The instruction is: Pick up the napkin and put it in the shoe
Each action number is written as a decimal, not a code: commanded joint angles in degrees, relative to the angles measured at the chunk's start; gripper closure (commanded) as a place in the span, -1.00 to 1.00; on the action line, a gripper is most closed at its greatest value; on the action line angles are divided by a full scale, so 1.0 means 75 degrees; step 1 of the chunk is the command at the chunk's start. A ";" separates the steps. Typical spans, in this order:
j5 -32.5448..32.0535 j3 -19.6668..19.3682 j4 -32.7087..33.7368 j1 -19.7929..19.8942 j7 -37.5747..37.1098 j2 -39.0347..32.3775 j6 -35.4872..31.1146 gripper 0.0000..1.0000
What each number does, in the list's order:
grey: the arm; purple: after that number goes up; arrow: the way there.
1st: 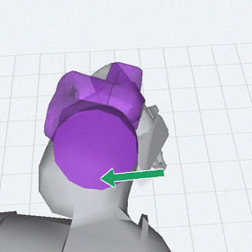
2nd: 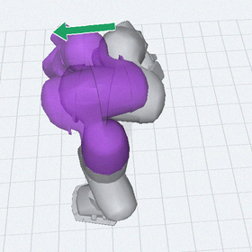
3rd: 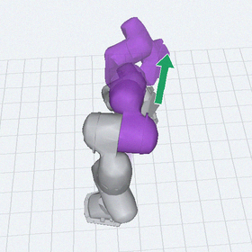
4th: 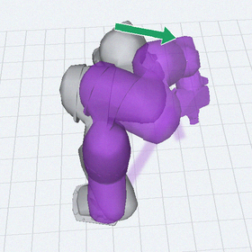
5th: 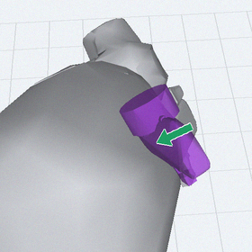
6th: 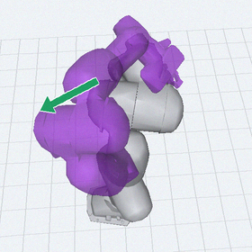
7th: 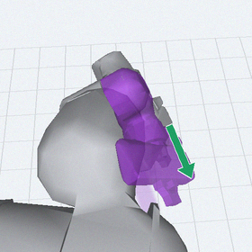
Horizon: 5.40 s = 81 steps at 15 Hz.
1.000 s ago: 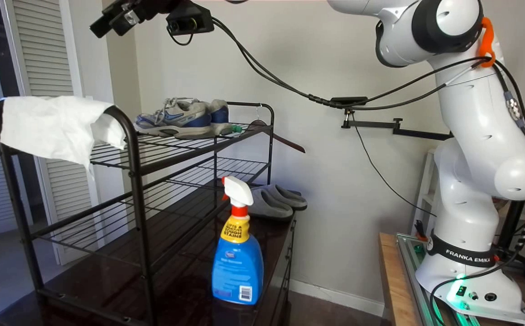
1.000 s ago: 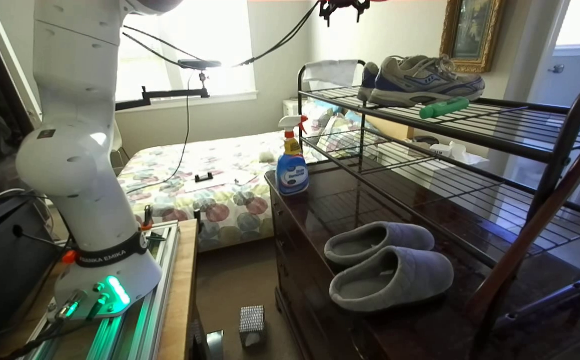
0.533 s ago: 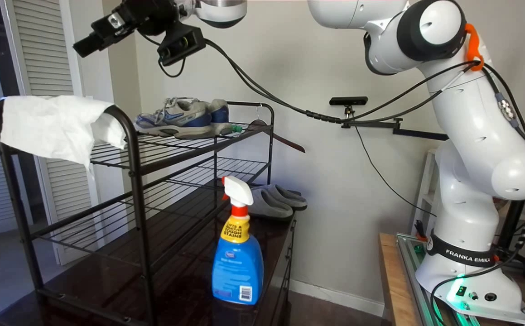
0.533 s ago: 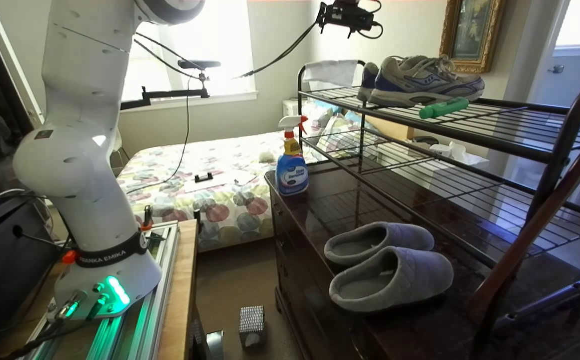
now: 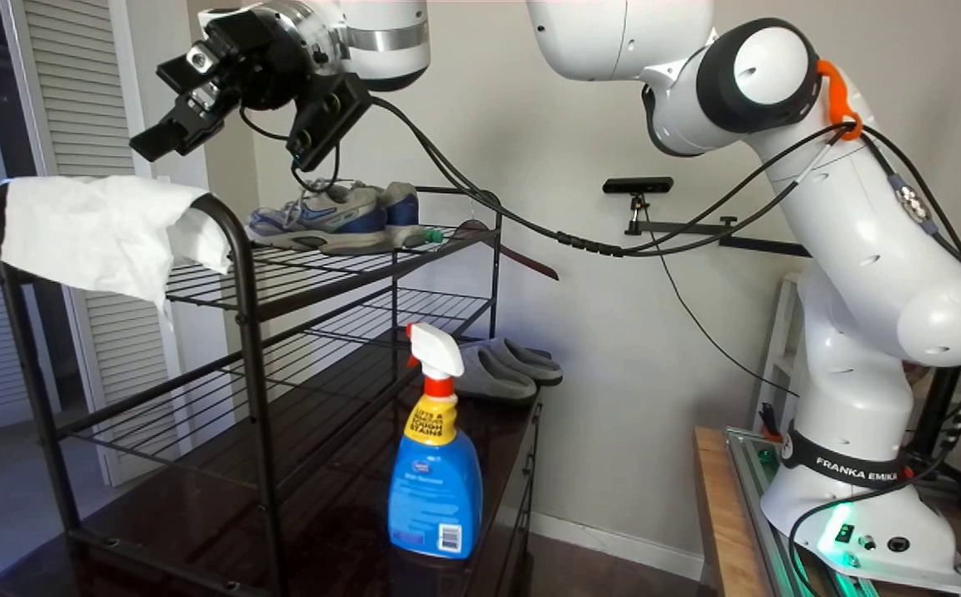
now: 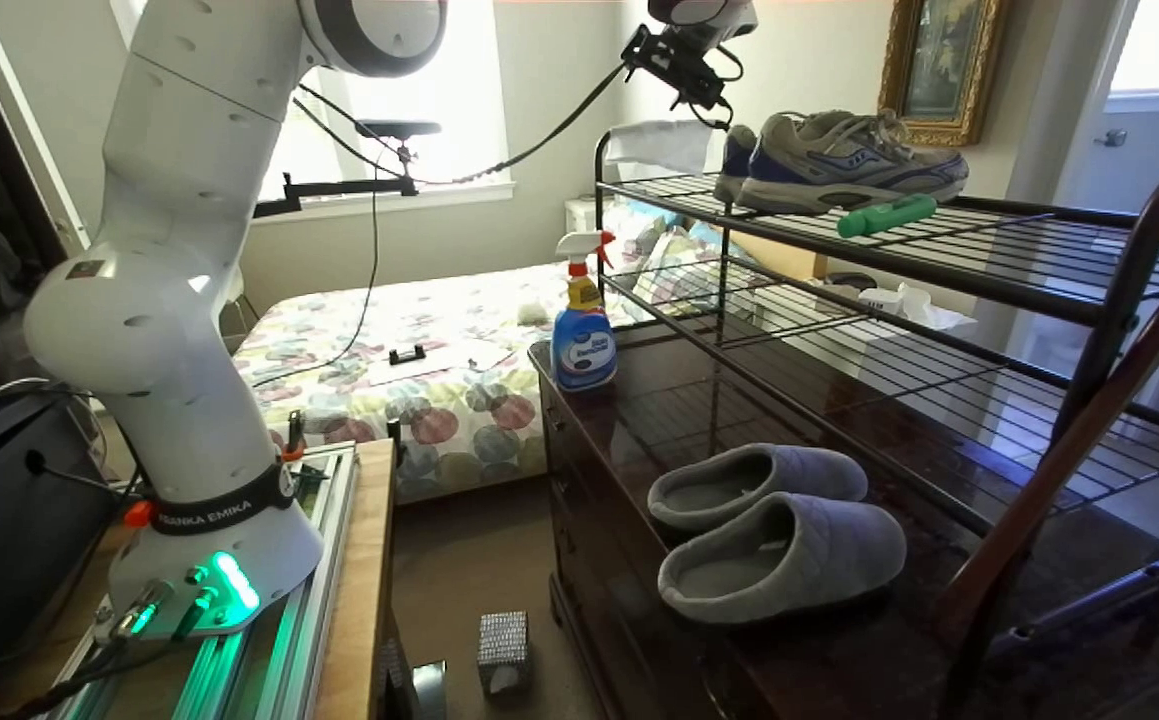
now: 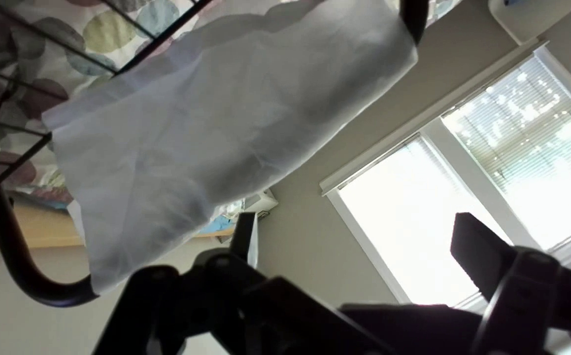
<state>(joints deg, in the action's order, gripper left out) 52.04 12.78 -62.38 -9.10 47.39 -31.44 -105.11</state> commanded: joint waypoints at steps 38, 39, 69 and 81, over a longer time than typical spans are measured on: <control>-0.0401 -0.0192 0.1312 -0.0339 -0.4057 -0.1183 0.0415 0.58; -0.0410 -0.0214 0.1354 -0.0343 -0.4068 -0.1212 0.0443 0.77; -0.6835 -0.0731 -0.4258 -0.1417 -1.1558 0.4521 -0.1841 1.00; -0.6796 -0.0598 -0.4617 -0.0431 -0.9126 0.5058 -0.0132 1.00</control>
<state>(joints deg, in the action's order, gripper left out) 2.35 8.21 -93.58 -14.96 -27.71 2.52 -111.65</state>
